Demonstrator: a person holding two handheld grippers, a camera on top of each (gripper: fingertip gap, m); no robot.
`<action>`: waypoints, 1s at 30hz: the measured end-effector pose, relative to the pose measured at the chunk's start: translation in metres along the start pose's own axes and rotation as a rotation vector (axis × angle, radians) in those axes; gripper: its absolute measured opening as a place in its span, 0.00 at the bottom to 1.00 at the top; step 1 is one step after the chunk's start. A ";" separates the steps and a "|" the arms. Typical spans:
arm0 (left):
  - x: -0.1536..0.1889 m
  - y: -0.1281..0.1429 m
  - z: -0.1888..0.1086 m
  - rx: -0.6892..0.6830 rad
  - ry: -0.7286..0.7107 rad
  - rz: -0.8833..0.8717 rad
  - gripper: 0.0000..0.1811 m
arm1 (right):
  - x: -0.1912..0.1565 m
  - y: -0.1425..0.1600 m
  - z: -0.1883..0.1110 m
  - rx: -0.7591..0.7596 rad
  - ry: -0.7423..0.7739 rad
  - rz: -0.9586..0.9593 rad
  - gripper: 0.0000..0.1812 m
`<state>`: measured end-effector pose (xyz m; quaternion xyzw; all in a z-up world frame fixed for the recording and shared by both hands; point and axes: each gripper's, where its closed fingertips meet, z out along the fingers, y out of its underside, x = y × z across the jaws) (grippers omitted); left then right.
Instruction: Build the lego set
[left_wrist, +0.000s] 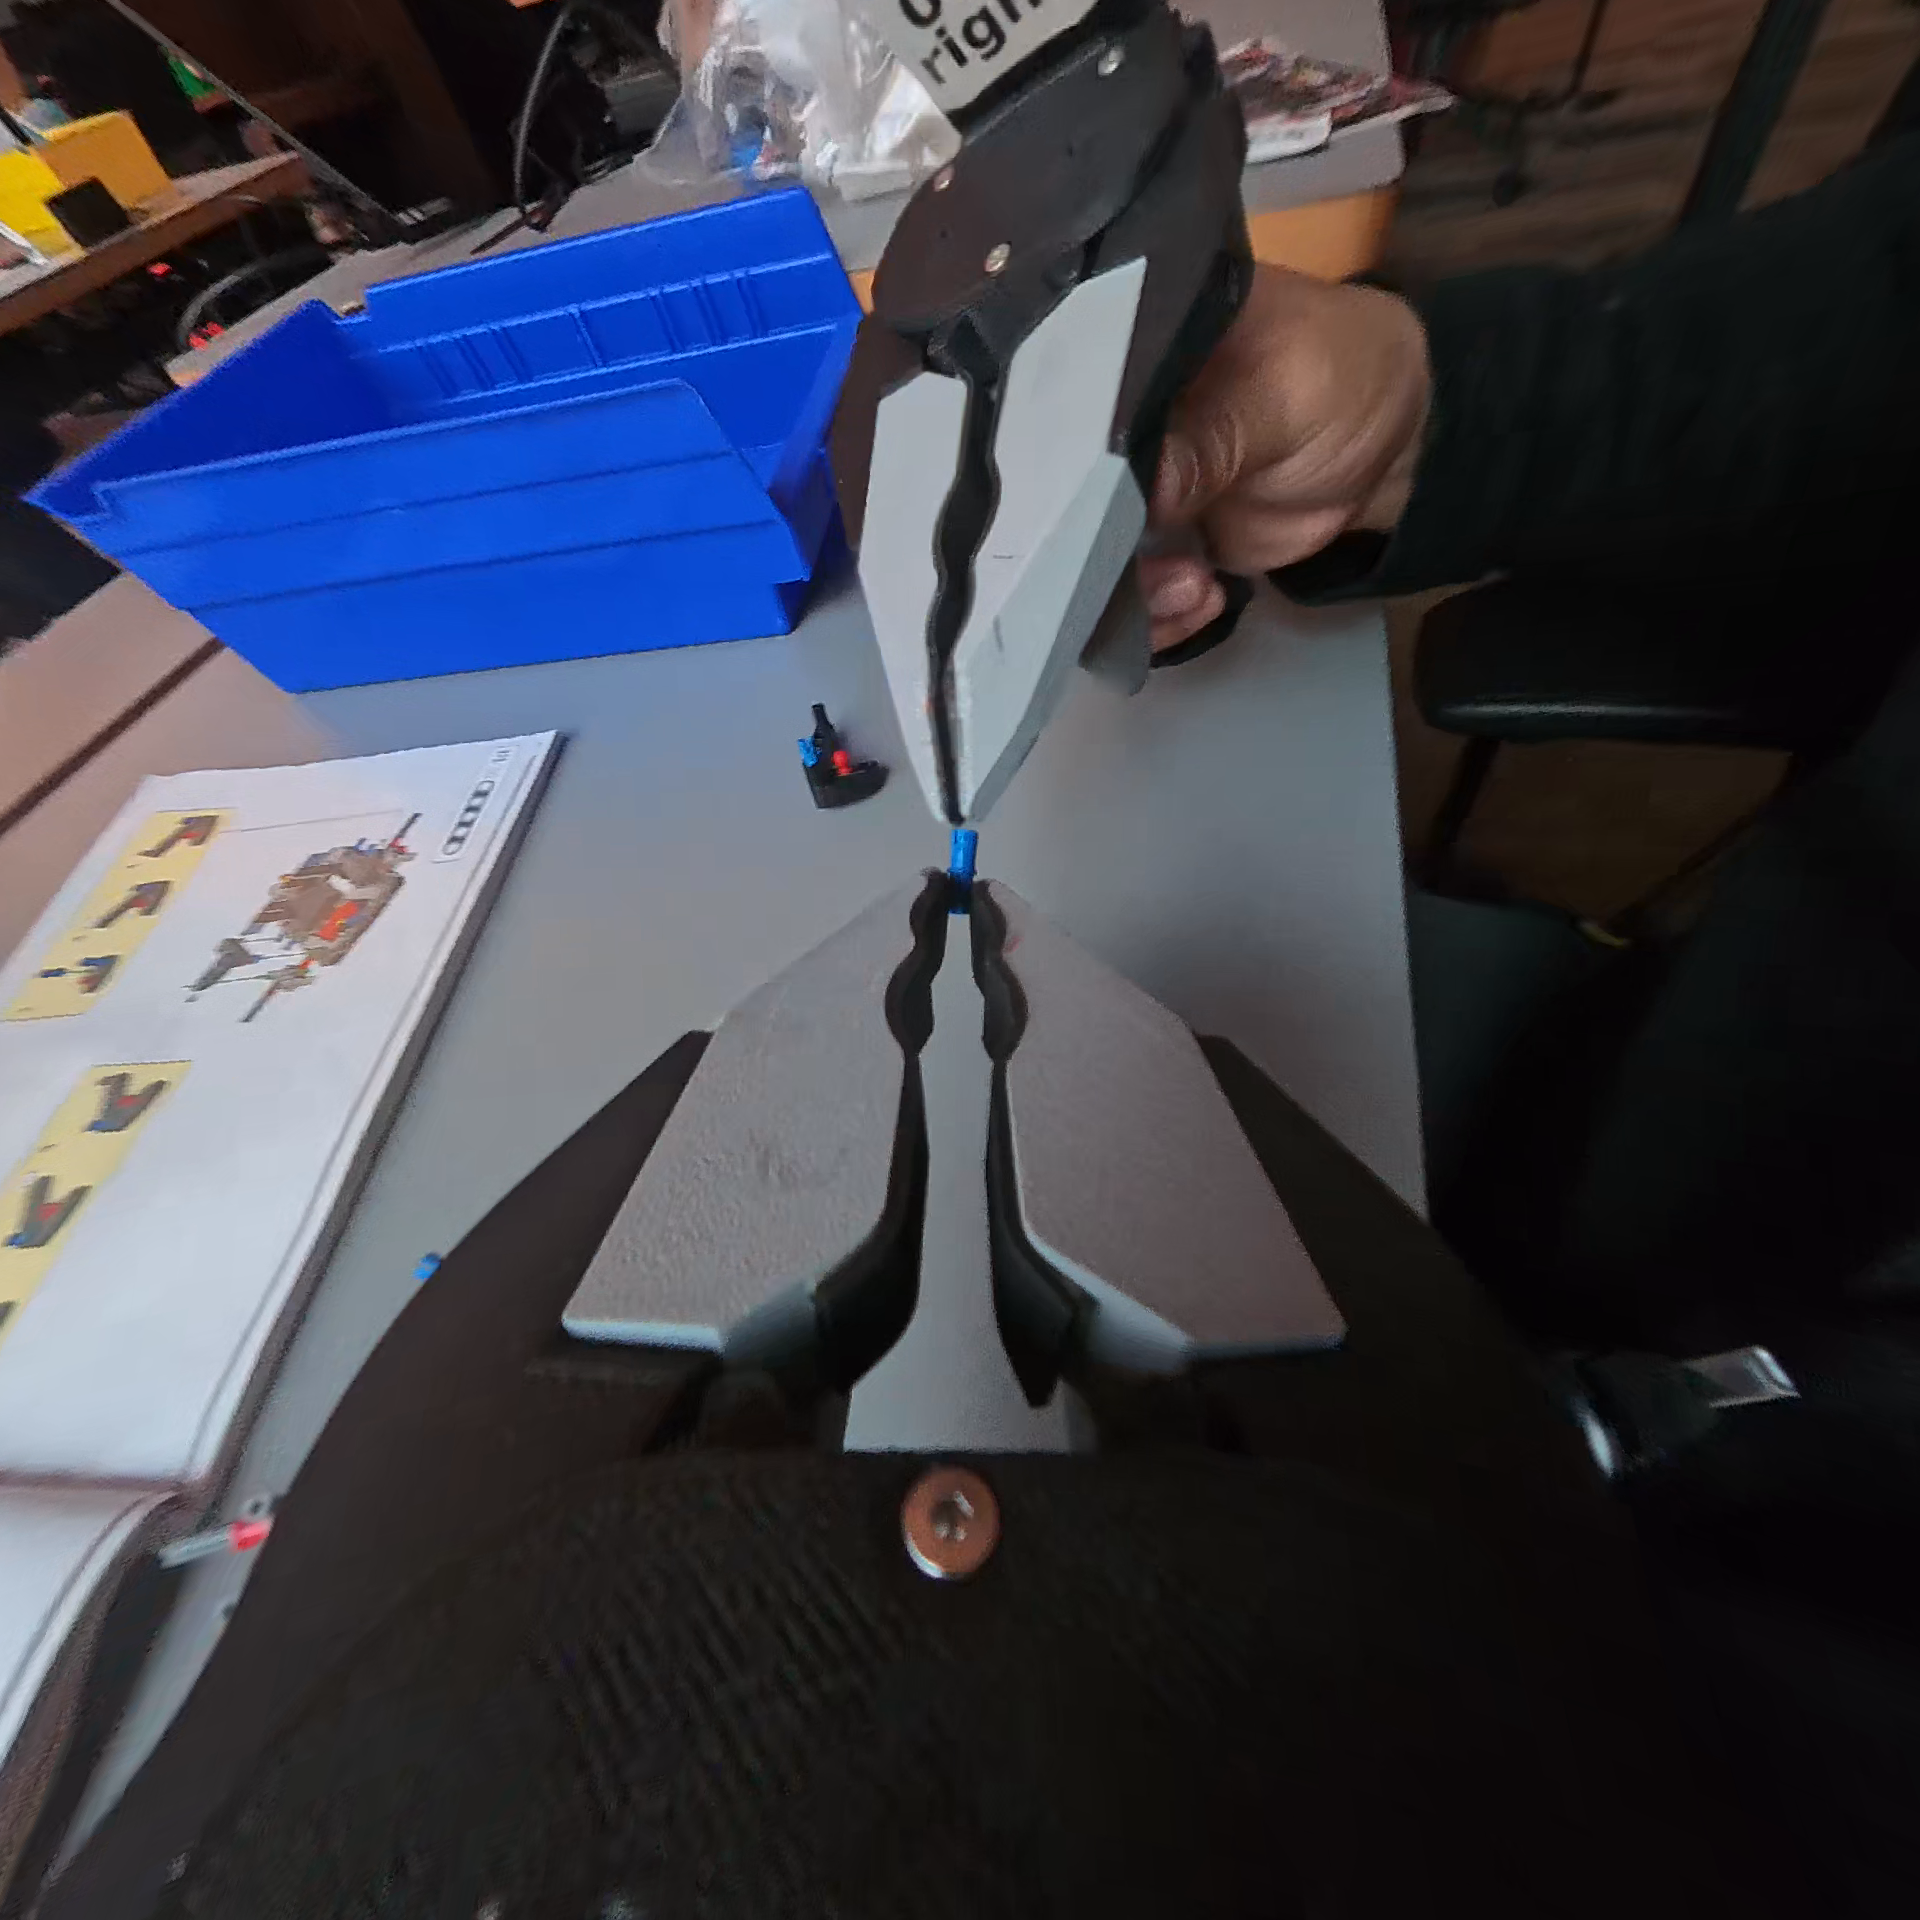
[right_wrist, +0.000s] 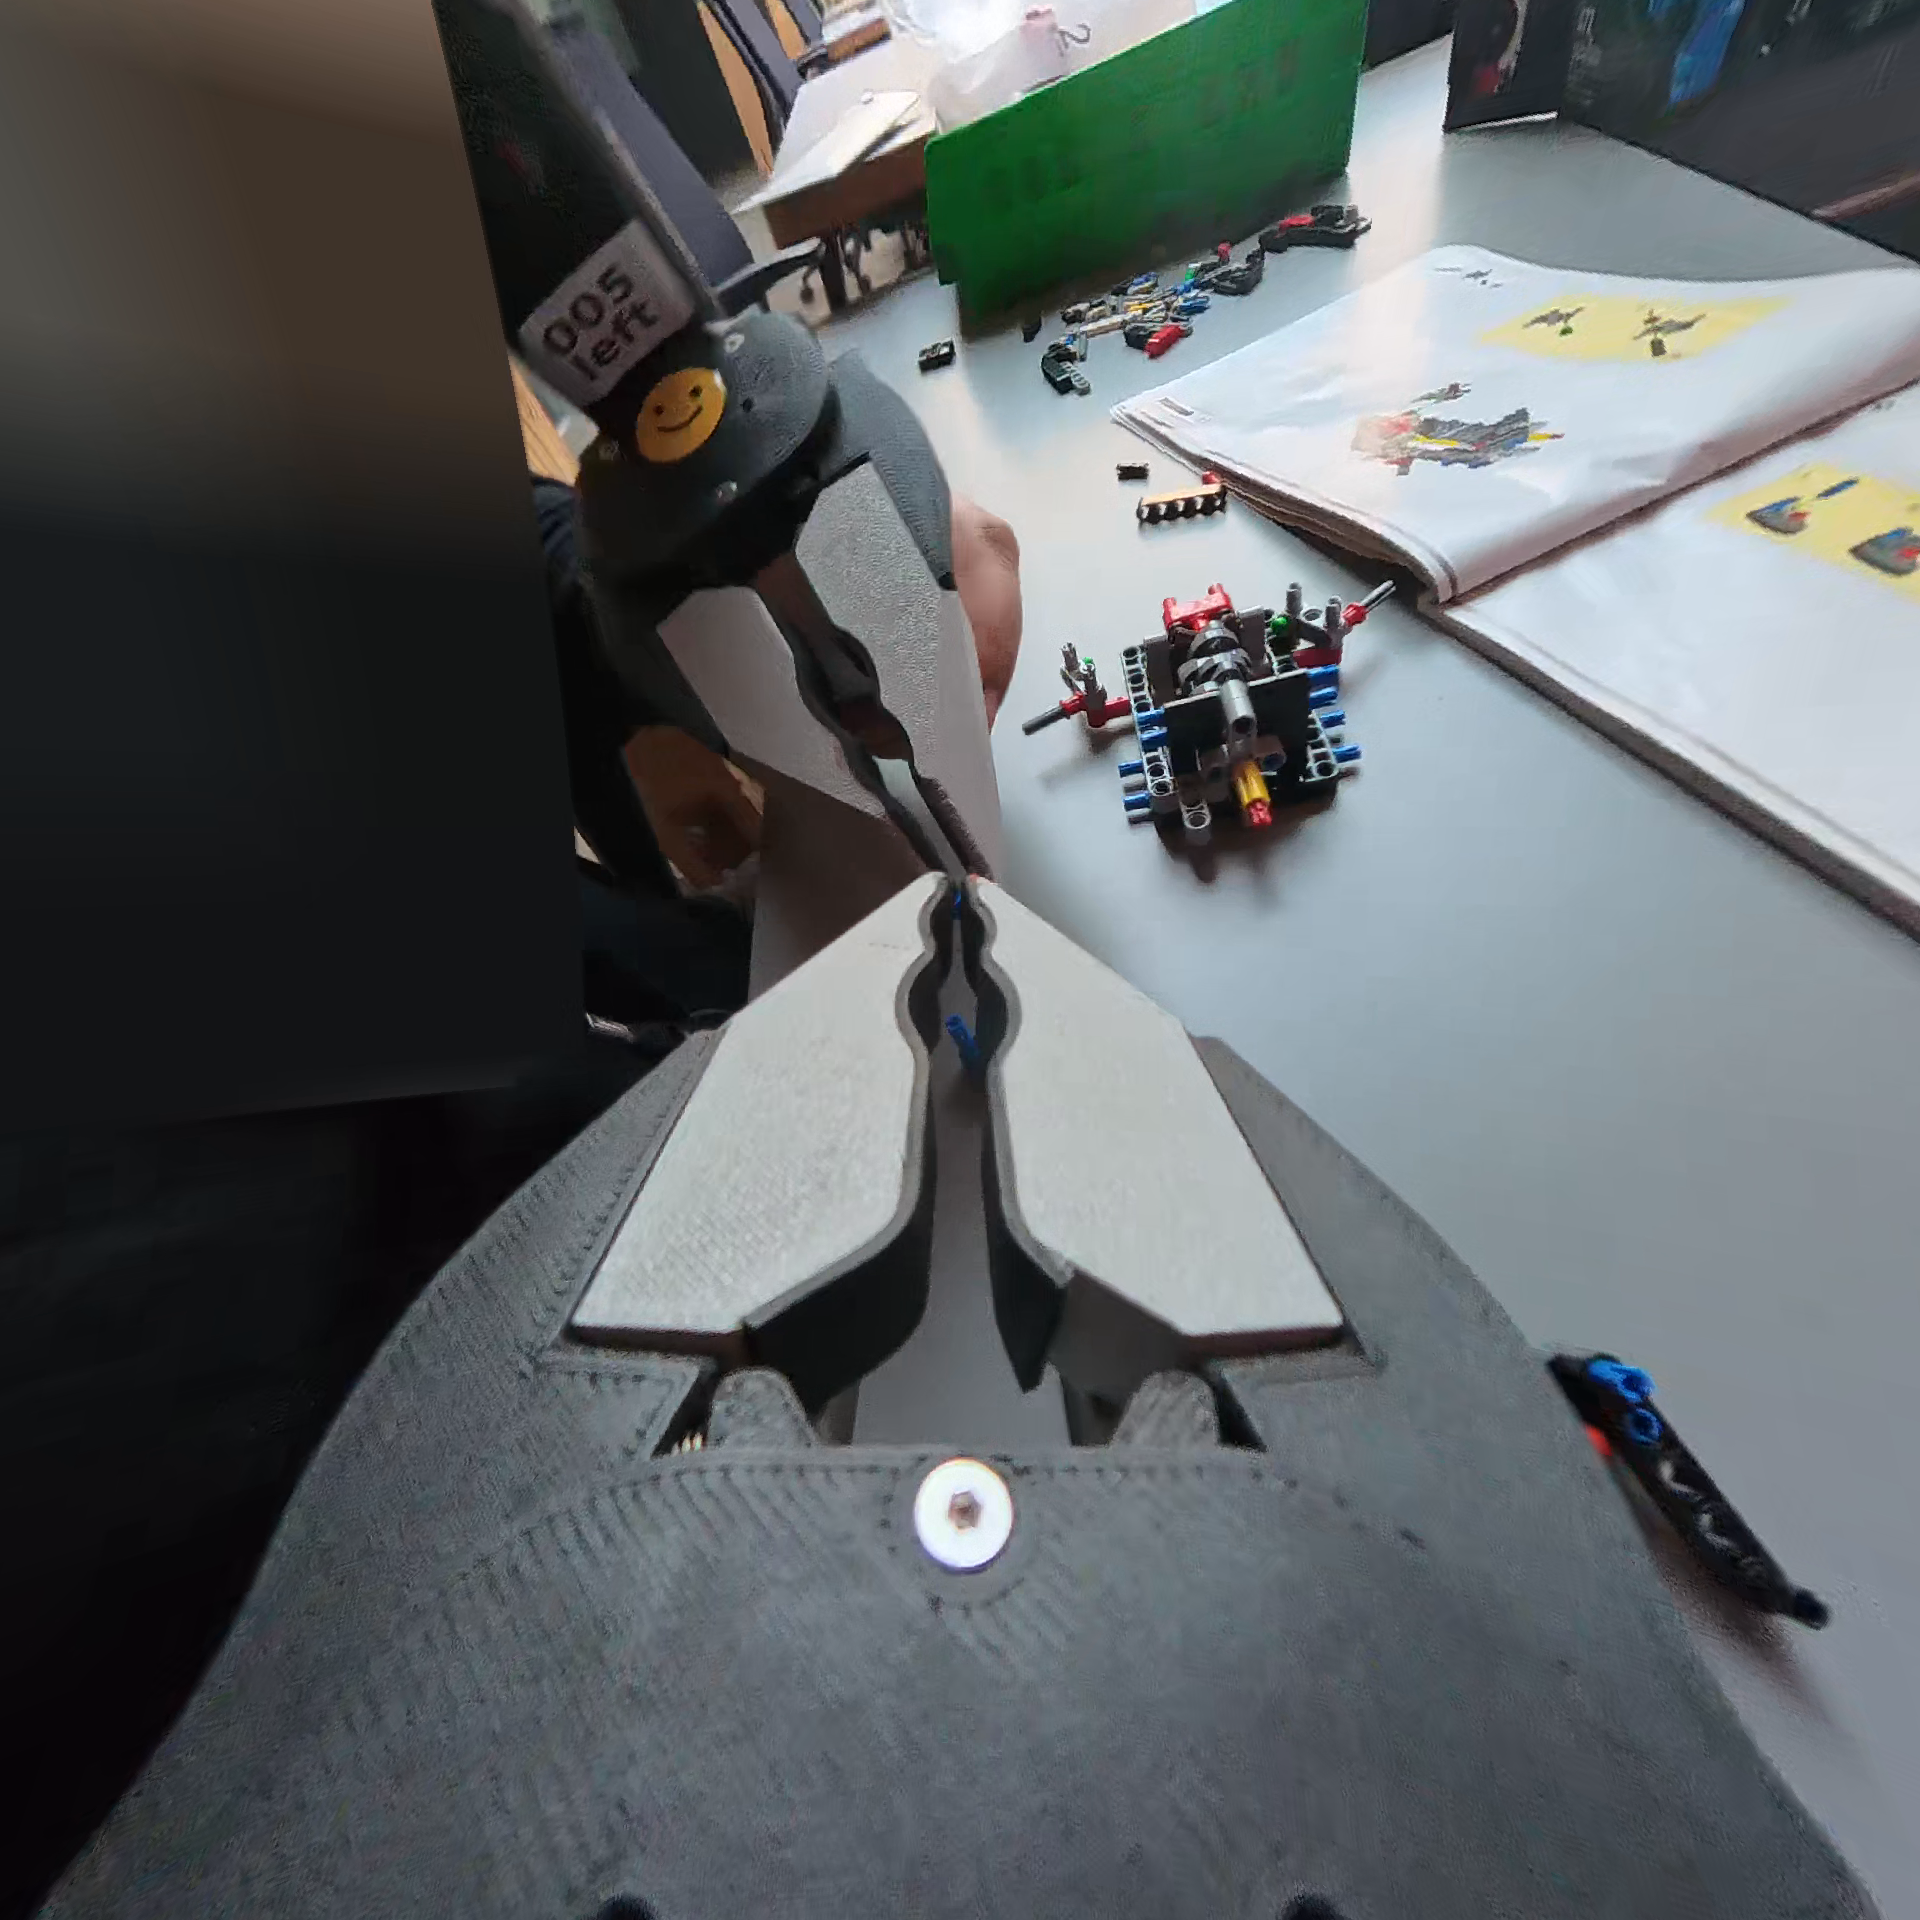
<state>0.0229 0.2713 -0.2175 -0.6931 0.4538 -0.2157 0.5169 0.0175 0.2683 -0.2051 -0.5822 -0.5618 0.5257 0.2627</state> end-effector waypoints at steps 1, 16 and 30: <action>0.002 -0.002 -0.001 0.019 0.033 -0.033 0.00 | -0.002 0.001 0.000 -0.016 0.002 -0.043 0.02; 0.015 -0.008 -0.005 0.102 0.168 -0.108 0.00 | -0.013 0.005 0.001 -0.091 0.049 -0.323 0.01; 0.017 -0.009 -0.006 0.112 0.132 -0.063 0.02 | -0.018 0.007 0.000 -0.150 0.151 -0.569 0.01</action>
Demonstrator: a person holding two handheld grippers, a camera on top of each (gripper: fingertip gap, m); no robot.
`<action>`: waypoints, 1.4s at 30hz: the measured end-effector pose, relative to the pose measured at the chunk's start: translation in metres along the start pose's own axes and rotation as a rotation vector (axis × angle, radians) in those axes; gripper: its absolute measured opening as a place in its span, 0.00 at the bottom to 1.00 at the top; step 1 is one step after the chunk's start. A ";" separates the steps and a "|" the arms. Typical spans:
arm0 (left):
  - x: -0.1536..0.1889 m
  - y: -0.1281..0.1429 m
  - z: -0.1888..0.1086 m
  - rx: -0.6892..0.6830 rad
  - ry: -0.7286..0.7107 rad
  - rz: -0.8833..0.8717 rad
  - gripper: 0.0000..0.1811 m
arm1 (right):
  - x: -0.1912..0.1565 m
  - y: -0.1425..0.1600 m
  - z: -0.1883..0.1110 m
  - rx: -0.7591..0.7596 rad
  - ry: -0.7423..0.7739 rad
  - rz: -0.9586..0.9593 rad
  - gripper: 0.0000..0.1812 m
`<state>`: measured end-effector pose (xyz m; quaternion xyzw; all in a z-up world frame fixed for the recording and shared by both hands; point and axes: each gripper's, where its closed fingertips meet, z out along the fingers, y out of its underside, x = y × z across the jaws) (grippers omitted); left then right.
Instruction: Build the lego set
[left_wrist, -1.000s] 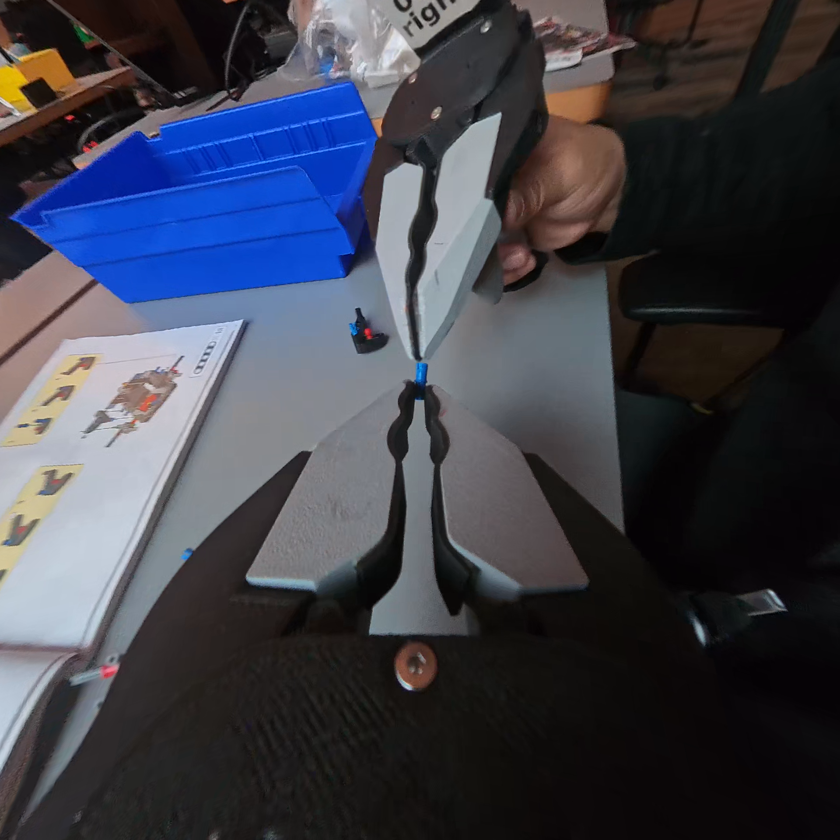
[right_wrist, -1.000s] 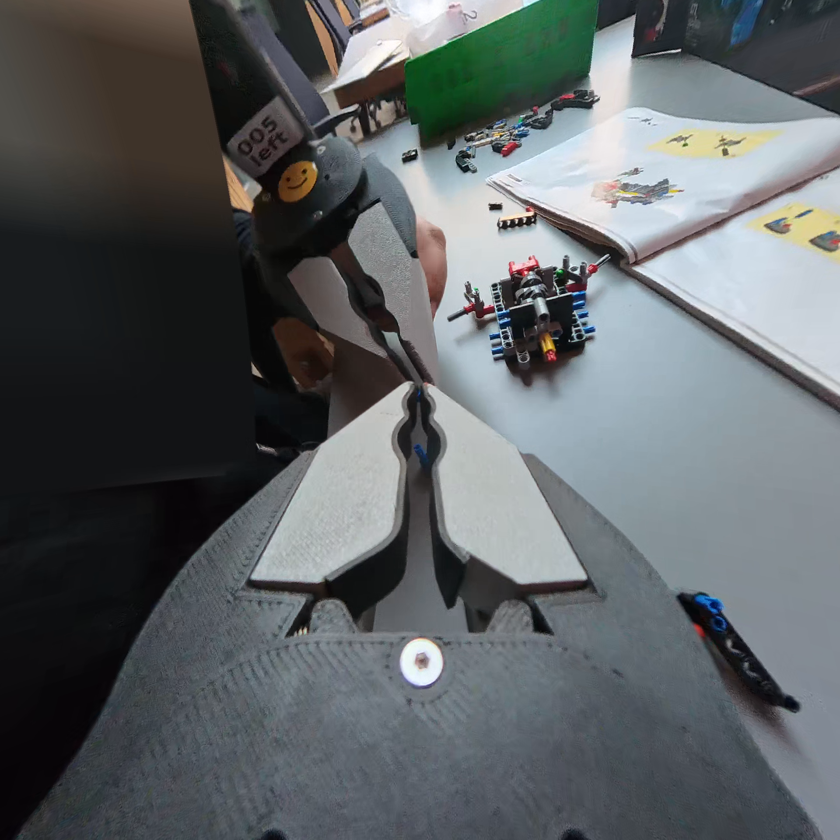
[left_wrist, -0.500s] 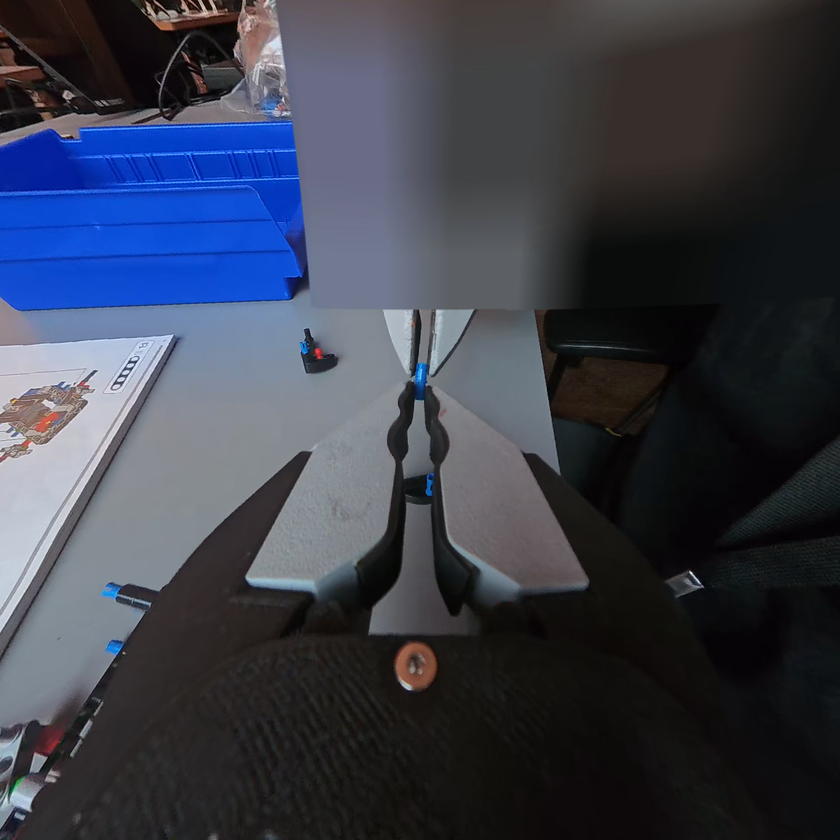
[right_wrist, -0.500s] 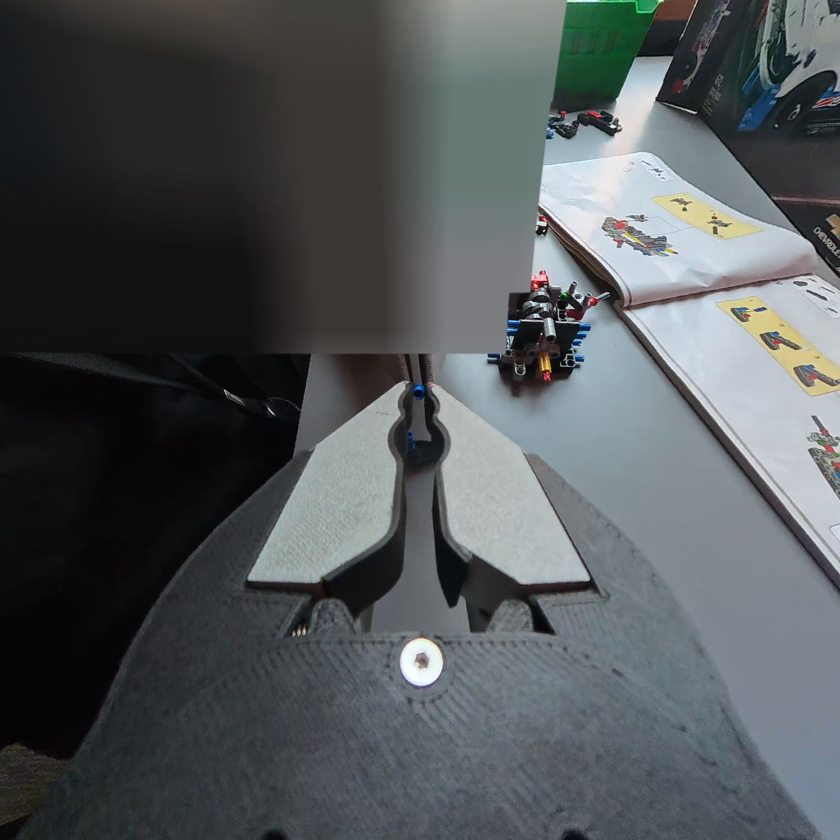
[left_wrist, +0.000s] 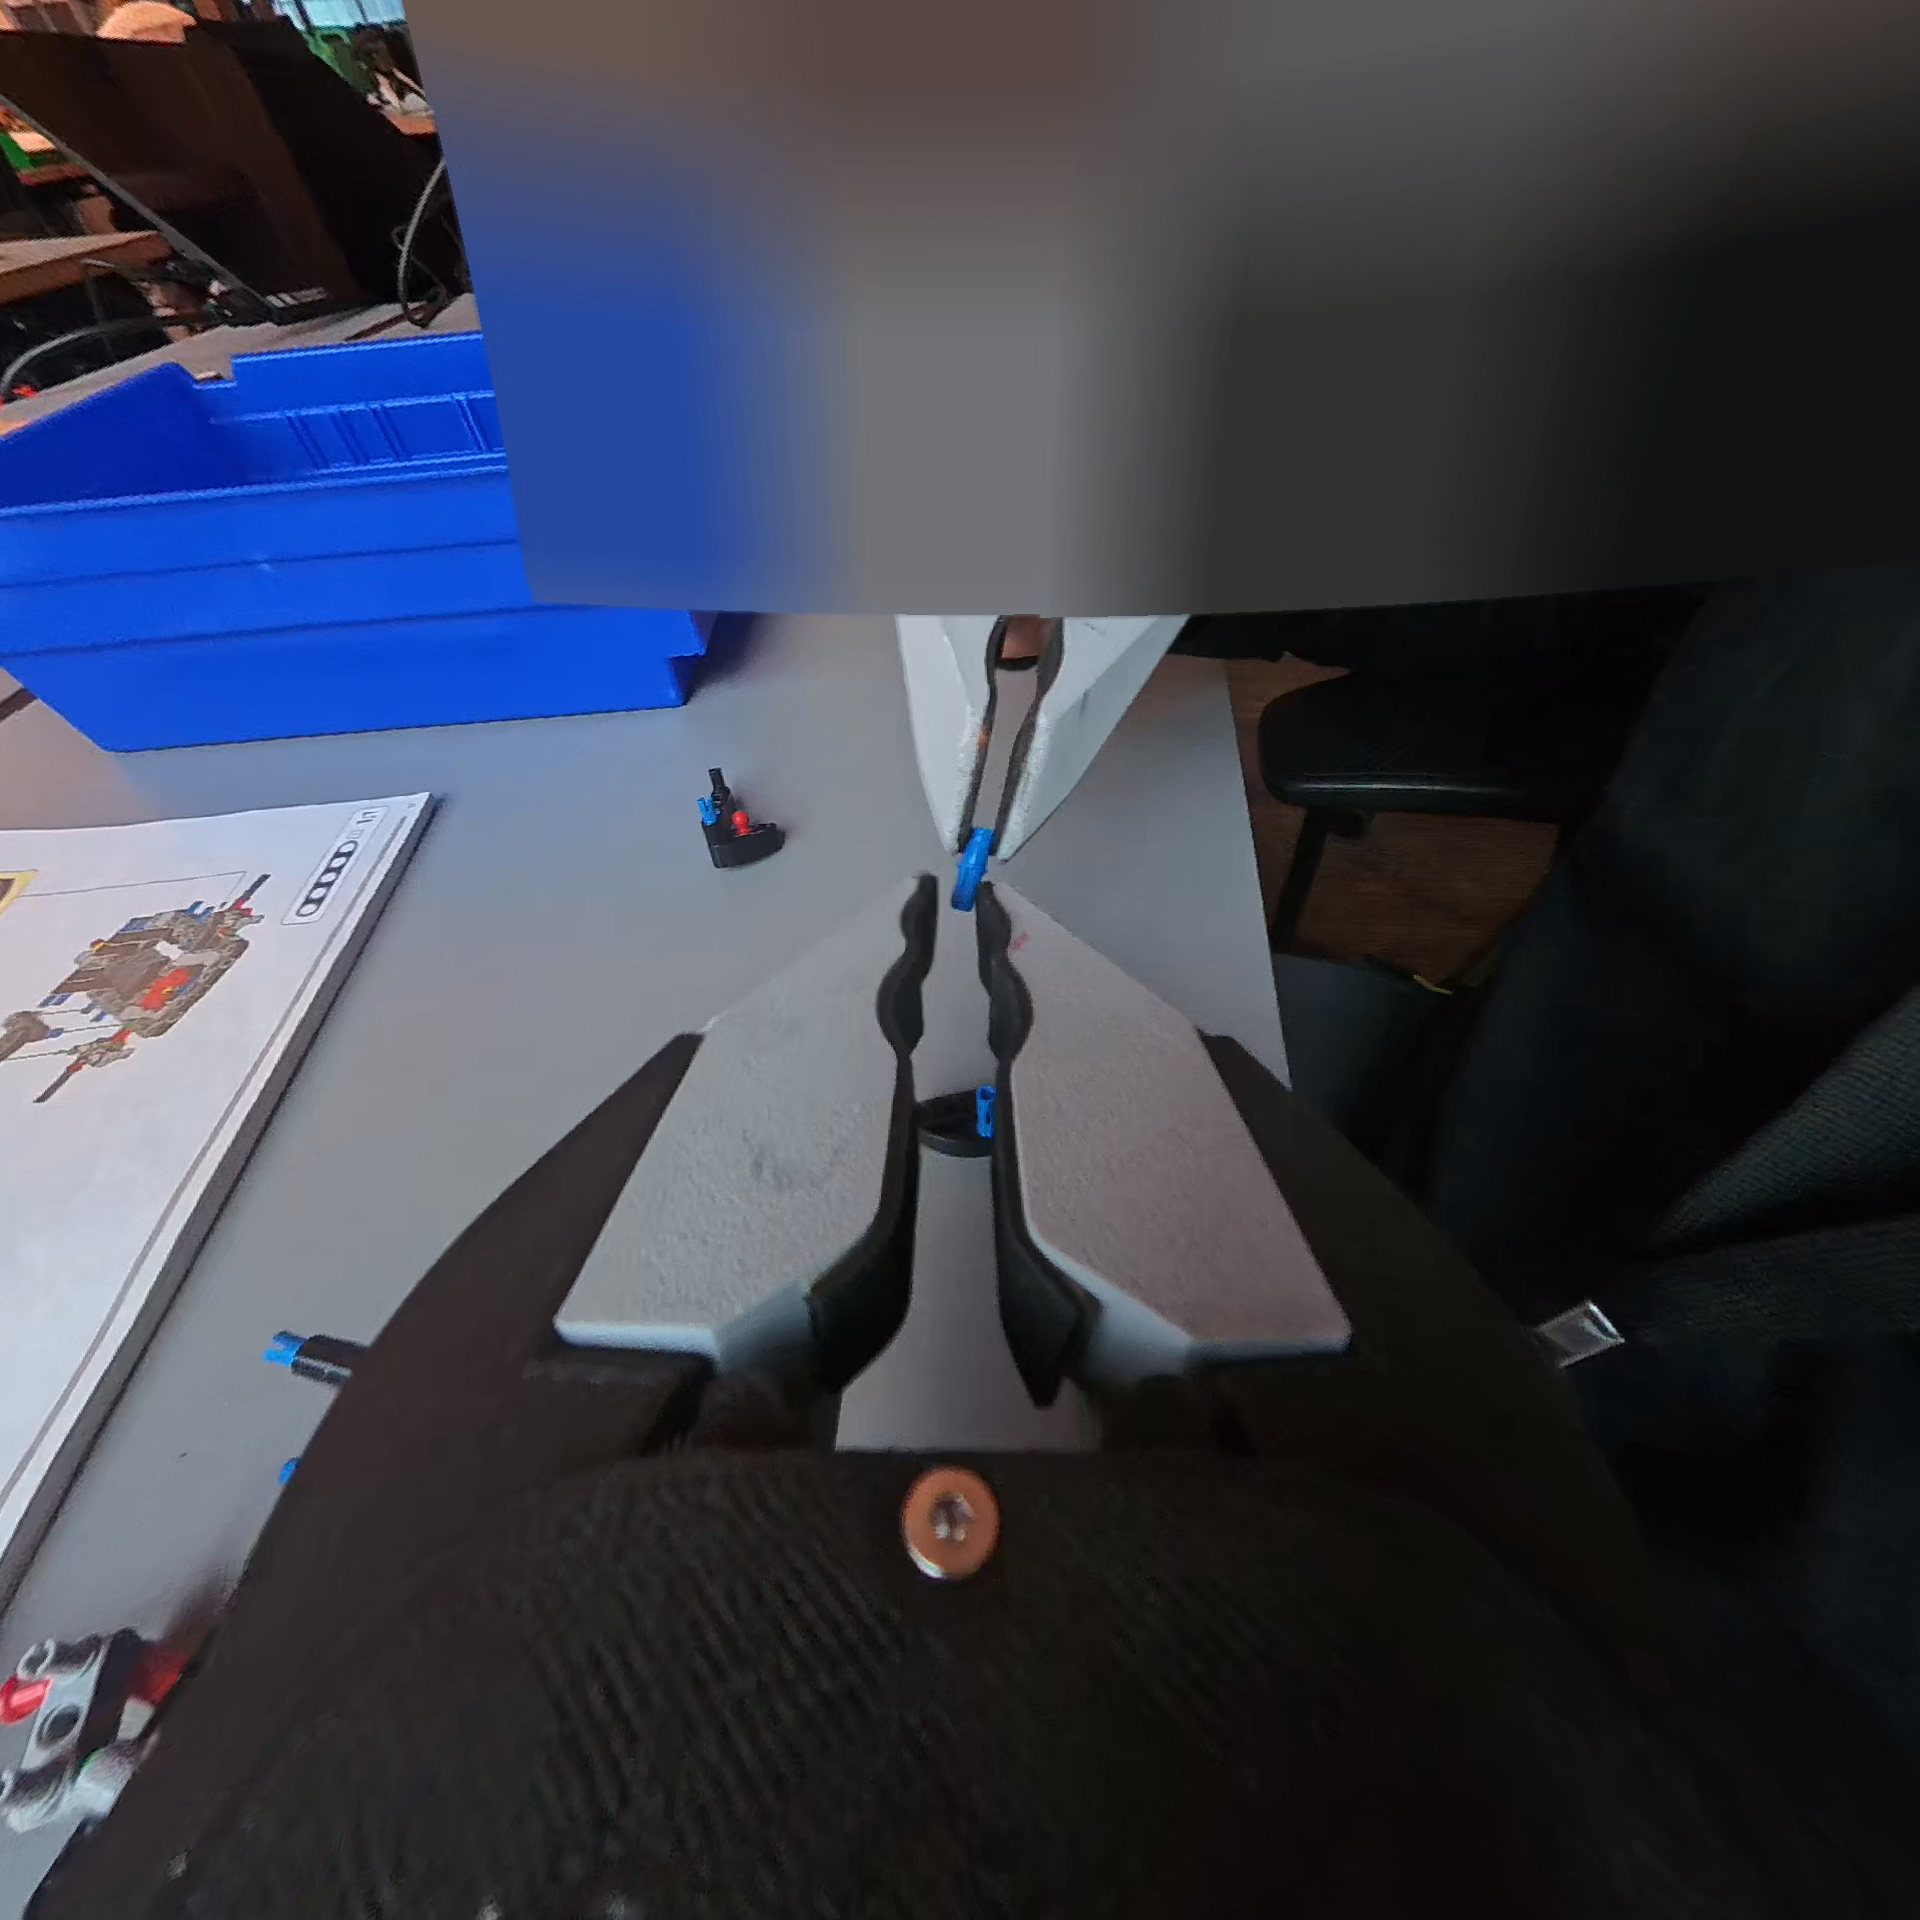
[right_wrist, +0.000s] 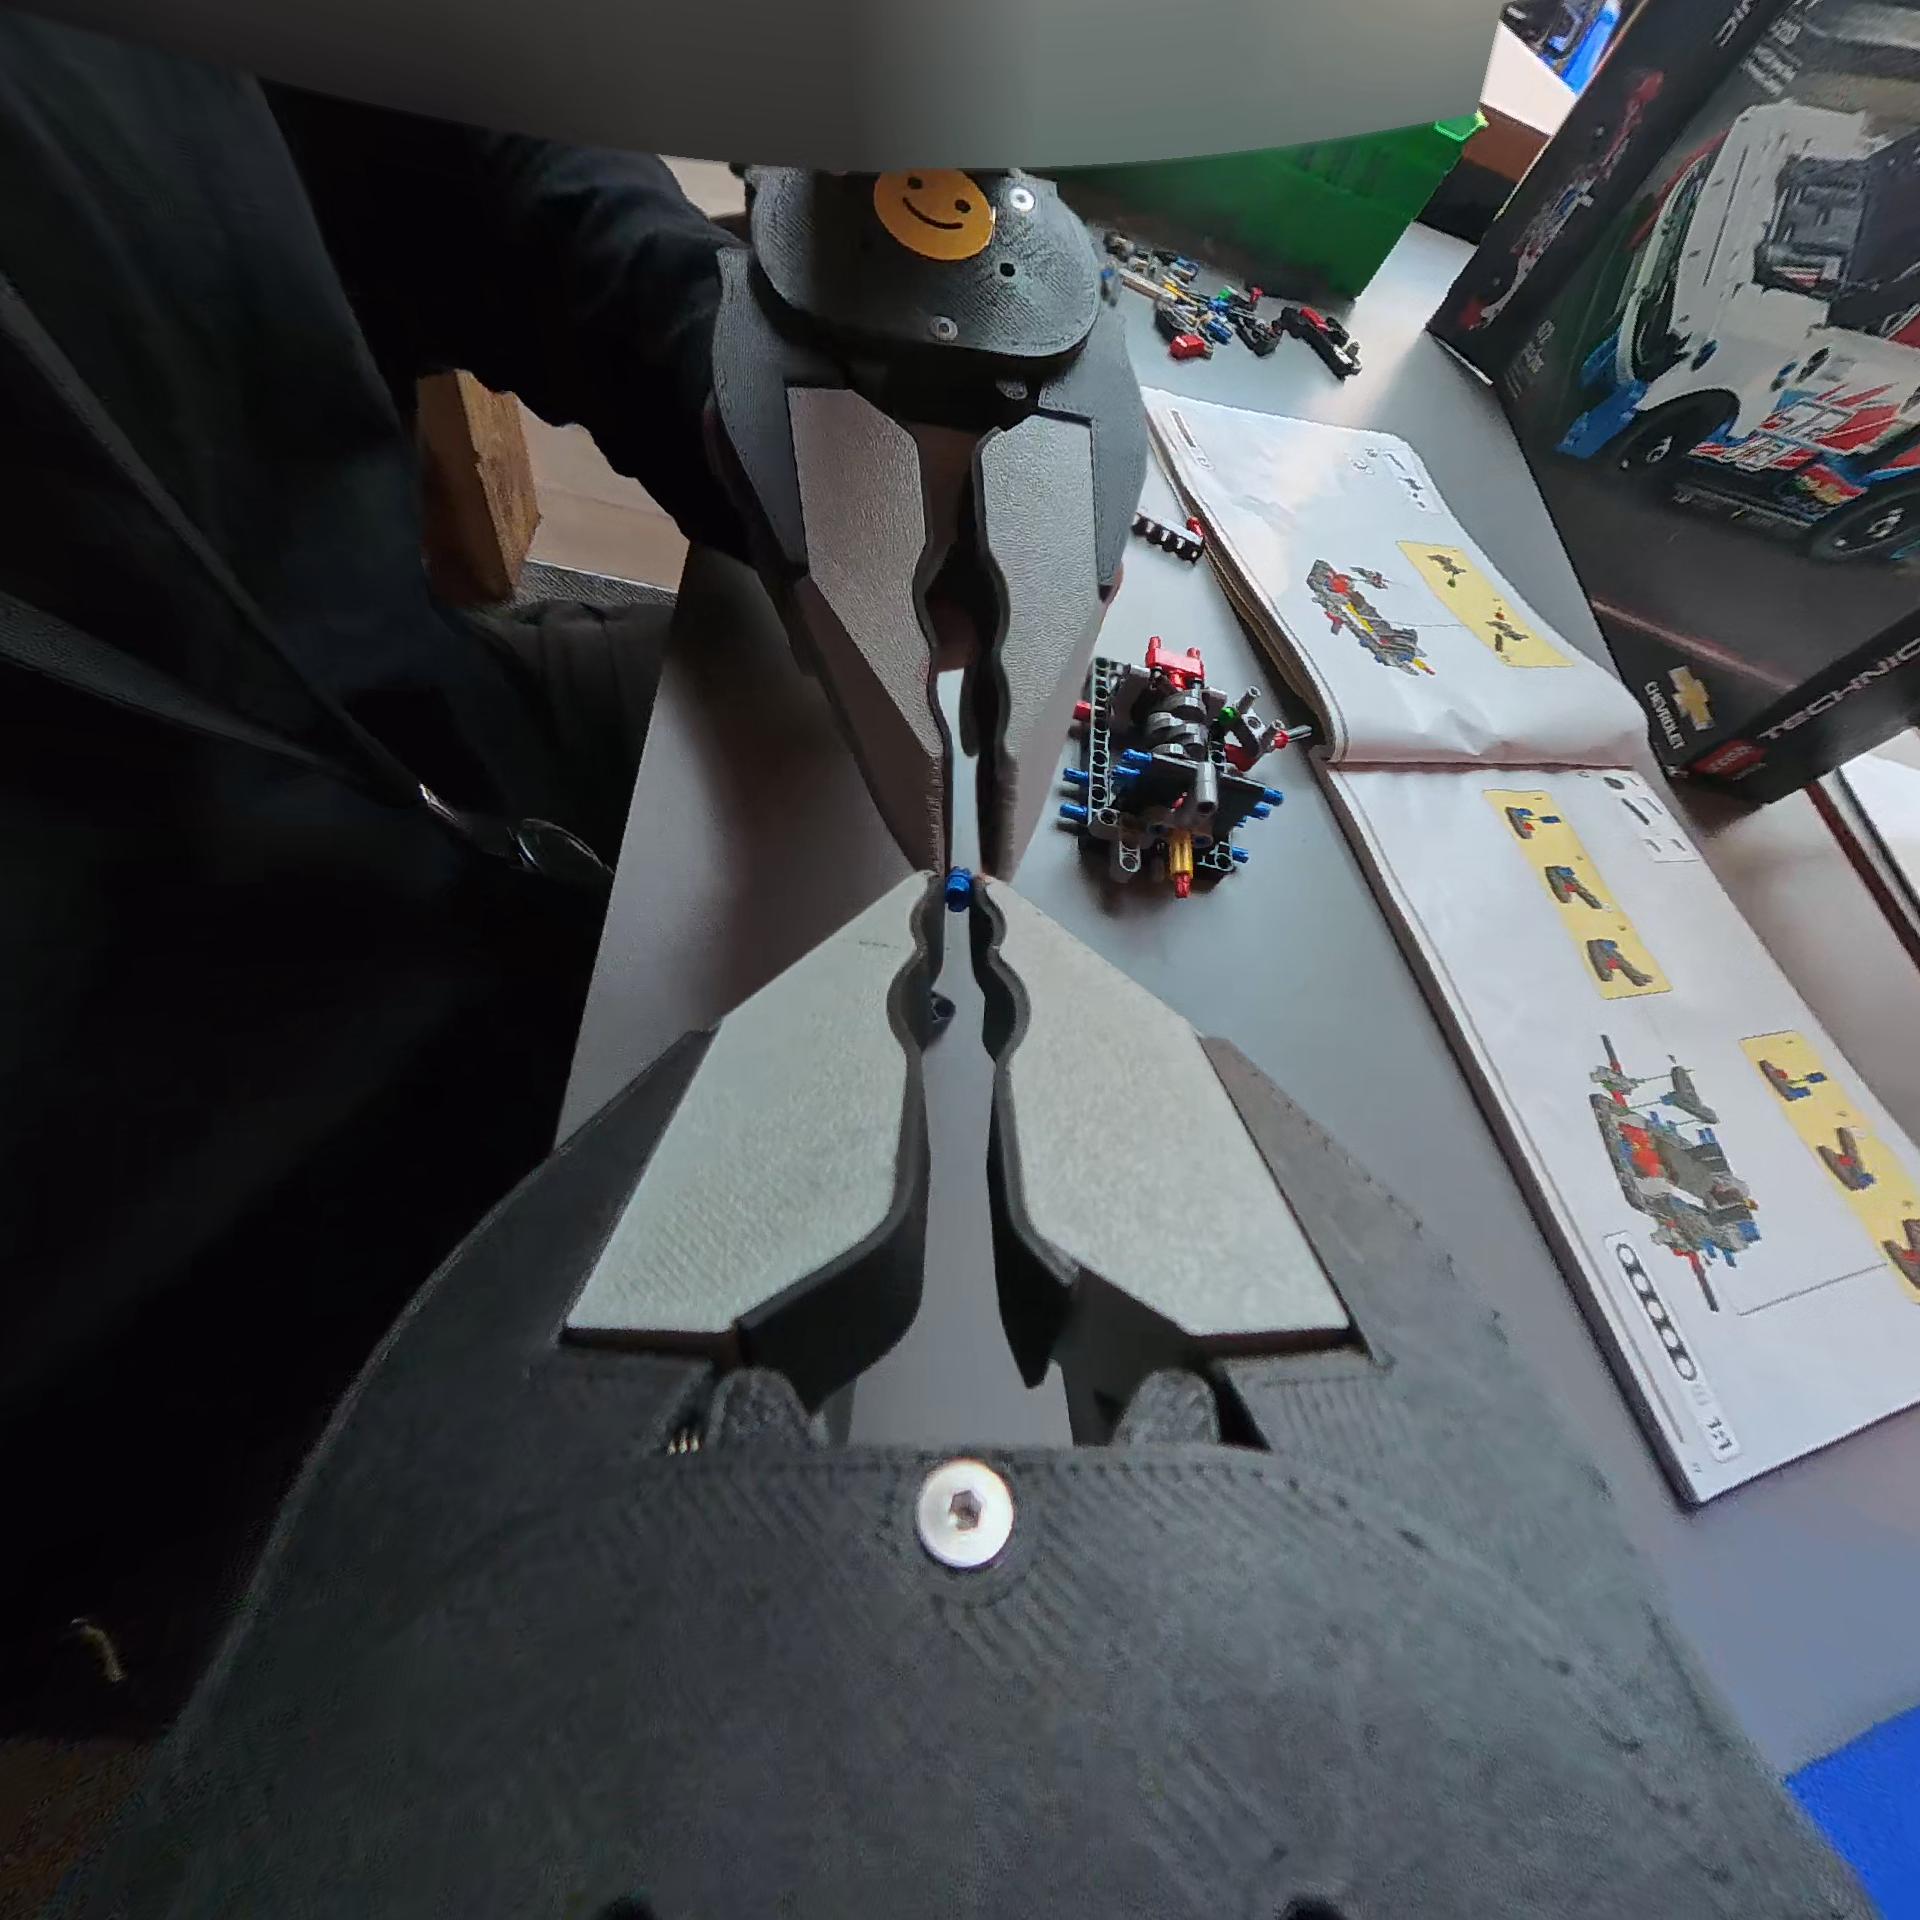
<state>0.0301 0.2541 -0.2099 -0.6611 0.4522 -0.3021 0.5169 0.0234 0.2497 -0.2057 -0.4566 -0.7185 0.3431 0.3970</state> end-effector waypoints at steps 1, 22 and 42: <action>-0.001 0.001 0.000 -0.006 -0.011 0.008 0.04 | 0.000 0.000 0.001 -0.011 0.006 -0.009 0.01; -0.010 0.009 0.004 -0.098 -0.172 0.225 0.02 | 0.011 0.007 0.006 -0.057 0.030 0.173 0.00; 0.003 0.011 0.004 -0.074 -0.005 0.083 0.01 | -0.002 0.004 0.007 -0.059 -0.017 0.034 0.00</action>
